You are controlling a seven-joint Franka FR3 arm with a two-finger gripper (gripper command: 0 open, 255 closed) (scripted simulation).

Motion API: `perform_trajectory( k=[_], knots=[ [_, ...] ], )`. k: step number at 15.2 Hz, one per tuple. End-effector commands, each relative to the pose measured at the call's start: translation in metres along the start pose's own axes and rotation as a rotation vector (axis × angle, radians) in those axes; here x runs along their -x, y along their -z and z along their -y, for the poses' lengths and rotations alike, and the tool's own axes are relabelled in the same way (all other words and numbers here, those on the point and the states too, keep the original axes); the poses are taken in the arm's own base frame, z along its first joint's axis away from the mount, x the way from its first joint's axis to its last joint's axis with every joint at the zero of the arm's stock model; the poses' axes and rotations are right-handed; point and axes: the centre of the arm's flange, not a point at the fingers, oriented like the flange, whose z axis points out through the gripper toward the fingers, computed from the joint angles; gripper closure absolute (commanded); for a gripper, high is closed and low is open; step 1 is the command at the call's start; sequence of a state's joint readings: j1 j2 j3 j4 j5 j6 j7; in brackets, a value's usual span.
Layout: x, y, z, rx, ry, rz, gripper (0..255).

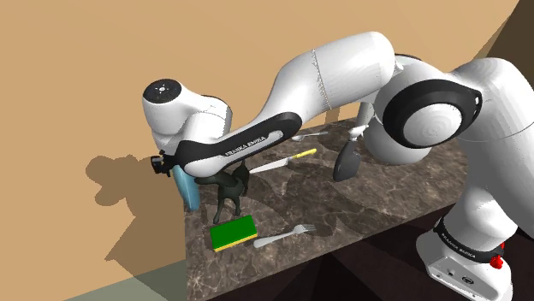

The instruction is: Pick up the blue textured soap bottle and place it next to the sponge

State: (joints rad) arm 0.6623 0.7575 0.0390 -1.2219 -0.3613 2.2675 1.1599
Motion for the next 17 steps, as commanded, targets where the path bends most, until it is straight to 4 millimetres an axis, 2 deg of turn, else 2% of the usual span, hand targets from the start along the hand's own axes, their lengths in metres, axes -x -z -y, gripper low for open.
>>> perform_trajectory(
  k=[1, 5, 9, 17],
  knots=[
    [0.000, 0.000, 0.000, 0.000, 0.000, 0.000, 0],
    [0.000, 0.000, 0.000, 0.000, 0.000, 0.000, 0],
    [0.000, 0.050, 0.000, 0.000, 0.000, 0.000, 0],
    [0.000, 0.050, 0.000, 0.000, 0.000, 0.000, 0]
  ],
)
